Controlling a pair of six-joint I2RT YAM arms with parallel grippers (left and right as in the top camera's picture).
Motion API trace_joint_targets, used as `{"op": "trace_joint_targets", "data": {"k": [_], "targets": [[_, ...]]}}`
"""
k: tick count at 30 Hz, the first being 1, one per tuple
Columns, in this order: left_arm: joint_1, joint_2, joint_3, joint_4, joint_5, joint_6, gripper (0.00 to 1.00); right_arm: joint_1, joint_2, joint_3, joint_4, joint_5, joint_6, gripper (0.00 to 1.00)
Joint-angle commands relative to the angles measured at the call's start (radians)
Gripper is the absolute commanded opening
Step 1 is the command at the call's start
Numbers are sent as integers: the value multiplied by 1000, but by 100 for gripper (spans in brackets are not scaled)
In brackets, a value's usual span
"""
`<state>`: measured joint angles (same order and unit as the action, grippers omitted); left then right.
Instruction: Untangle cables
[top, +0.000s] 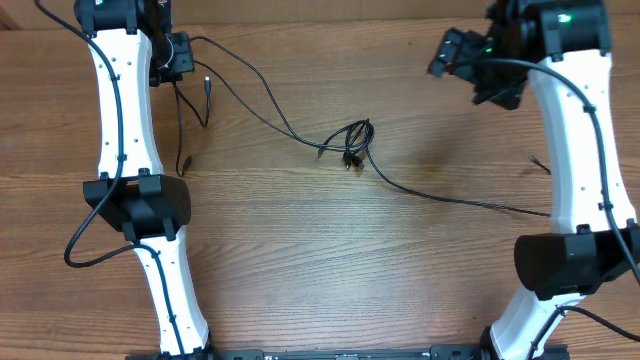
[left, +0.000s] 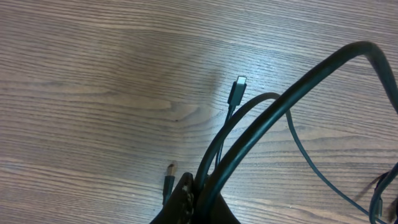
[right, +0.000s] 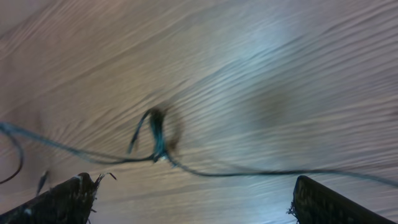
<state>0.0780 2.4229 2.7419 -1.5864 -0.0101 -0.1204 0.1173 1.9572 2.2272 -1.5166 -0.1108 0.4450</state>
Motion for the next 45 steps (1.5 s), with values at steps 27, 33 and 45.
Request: {"op": "trace_joint_targets", "data": {"k": [27, 33, 45], "targets": [[-11, -58, 401, 322, 460, -307, 4, 245, -8, -439, 399, -414, 378, 100], [-13, -58, 401, 316, 459, -296, 4, 258, -8, -439, 413, -403, 397, 100], [-41, -56, 230, 136, 1, -104, 4, 287, 10, -441, 587, -312, 489, 100]]}}
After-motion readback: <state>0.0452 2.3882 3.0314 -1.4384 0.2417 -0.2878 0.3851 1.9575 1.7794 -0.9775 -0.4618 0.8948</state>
